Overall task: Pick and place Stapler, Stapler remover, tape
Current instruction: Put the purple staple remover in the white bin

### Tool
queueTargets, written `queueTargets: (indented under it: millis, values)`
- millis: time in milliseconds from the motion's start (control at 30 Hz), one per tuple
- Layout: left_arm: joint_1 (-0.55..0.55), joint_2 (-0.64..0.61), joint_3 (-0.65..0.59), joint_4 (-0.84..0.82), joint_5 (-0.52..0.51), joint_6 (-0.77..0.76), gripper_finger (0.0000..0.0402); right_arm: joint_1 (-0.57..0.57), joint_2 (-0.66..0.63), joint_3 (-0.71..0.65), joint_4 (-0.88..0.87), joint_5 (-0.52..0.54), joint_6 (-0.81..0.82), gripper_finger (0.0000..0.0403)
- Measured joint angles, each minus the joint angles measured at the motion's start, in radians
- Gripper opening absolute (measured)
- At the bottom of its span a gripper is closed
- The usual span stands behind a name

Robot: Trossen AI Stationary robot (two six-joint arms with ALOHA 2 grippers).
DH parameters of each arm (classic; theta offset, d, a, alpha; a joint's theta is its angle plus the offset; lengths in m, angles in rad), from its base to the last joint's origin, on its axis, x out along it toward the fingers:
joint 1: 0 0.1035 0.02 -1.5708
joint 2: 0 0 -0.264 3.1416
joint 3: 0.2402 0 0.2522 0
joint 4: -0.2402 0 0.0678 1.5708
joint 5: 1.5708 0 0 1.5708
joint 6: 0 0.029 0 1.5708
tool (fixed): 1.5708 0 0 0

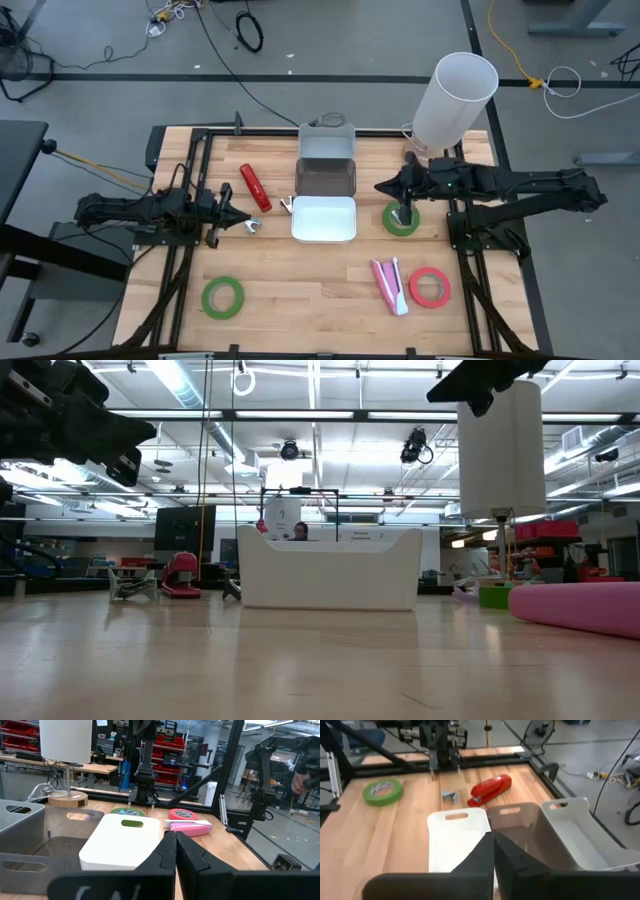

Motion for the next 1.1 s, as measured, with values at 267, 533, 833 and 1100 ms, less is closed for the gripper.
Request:
queueTargets:
  millis: [267, 533, 833, 1100]
  values:
    - [0.0, 0.0, 0.0, 0.0, 0.0, 0.0, 0.0003, 0.0, 0.054, 0.0, 0.001, 0.0, 0.004, 0.0006]
    - [0.0, 0.0, 0.0, 0.0, 0.0, 0.0, 0.0003, 0.0, 0.09, 0.0, 0.002, -0.002, 0.005, 0.0011]
    - [0.0, 0.0, 0.0, 0.0, 0.0, 0.0, 0.0003, -0.004, 0.115, -0.001, -0.006, -0.01, 0.094, 0.0011]
    - [0.0, 0.0, 0.0, 0.0, 0.0, 0.0, 0.0003, -0.114, 0.12, -0.002, -0.03, -0.09, 0.181, 0.0011]
